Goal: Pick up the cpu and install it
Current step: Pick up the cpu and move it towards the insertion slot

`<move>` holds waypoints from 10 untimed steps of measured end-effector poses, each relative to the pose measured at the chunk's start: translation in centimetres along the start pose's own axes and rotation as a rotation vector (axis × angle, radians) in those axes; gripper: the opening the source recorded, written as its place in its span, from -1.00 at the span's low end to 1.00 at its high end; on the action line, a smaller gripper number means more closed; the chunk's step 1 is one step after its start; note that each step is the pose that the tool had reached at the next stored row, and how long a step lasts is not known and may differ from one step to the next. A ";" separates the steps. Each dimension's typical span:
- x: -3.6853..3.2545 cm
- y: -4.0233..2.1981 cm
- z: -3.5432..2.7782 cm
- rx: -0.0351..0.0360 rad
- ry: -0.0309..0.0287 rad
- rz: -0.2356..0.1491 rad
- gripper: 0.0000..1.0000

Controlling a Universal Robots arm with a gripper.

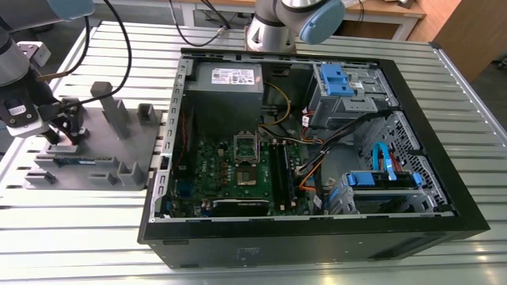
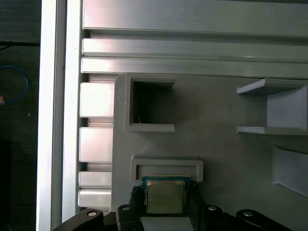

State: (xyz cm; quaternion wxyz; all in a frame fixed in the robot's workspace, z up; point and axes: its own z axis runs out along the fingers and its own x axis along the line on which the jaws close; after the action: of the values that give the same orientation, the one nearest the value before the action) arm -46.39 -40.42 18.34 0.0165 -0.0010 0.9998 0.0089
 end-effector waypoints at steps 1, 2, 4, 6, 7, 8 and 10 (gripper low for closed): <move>0.00 0.00 -0.11 0.0001 0.0001 0.000 -0.06; -0.01 0.00 -0.21 0.0000 0.0000 0.000 -0.06; -0.02 0.01 -0.33 0.0026 -0.0003 0.000 -0.06; -0.01 0.01 -0.36 0.0161 0.0001 0.000 -0.06; -0.01 0.01 -0.37 0.0236 0.0001 -0.001 -0.06; -0.02 0.01 -0.43 0.0287 0.0001 -0.001 -0.06; -0.03 0.02 -0.58 0.0336 0.0004 -0.001 -0.06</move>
State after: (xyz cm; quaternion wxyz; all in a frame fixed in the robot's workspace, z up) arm -46.39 -40.41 18.92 0.0163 -0.0014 0.9998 -0.0079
